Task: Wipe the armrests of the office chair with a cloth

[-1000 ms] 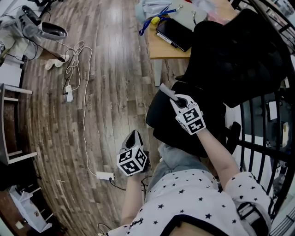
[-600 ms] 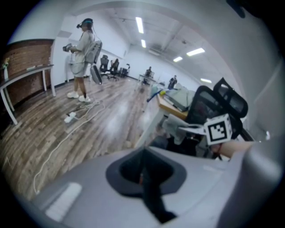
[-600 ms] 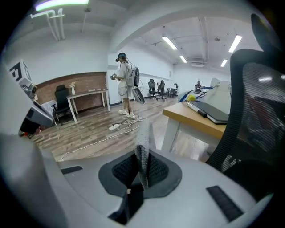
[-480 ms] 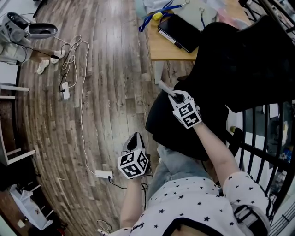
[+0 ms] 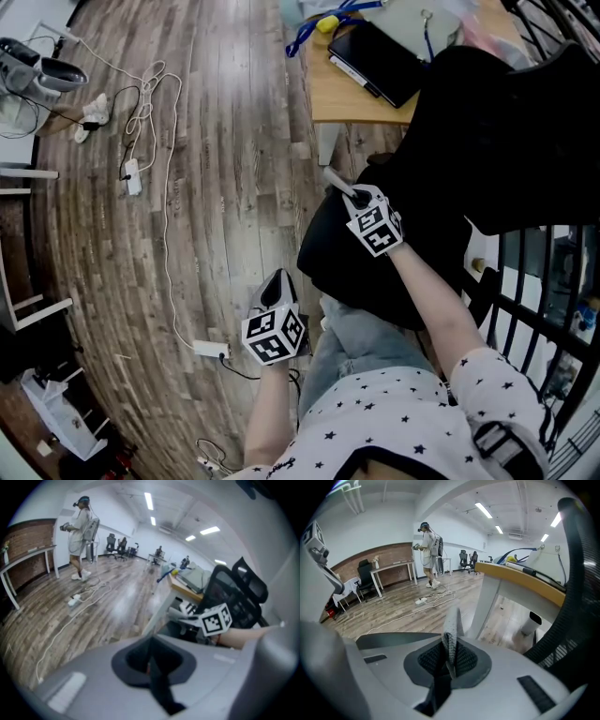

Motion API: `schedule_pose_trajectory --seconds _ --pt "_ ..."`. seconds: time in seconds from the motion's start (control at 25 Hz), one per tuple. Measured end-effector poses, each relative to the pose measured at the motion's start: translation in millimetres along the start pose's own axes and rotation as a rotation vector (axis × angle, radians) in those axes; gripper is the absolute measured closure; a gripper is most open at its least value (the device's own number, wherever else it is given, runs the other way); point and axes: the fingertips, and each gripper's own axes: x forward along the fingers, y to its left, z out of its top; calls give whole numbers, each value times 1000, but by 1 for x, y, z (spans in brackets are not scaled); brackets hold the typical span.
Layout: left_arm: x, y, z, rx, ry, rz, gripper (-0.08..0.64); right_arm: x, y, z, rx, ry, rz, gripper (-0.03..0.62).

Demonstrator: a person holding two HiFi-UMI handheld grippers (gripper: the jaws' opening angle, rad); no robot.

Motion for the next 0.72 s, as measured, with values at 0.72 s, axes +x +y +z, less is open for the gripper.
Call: schedule_pose_trajectory --seconds 0.72 --pt "-4 -4 -4 -15 -6 13 552 10 12 -14 51 41 9 566"
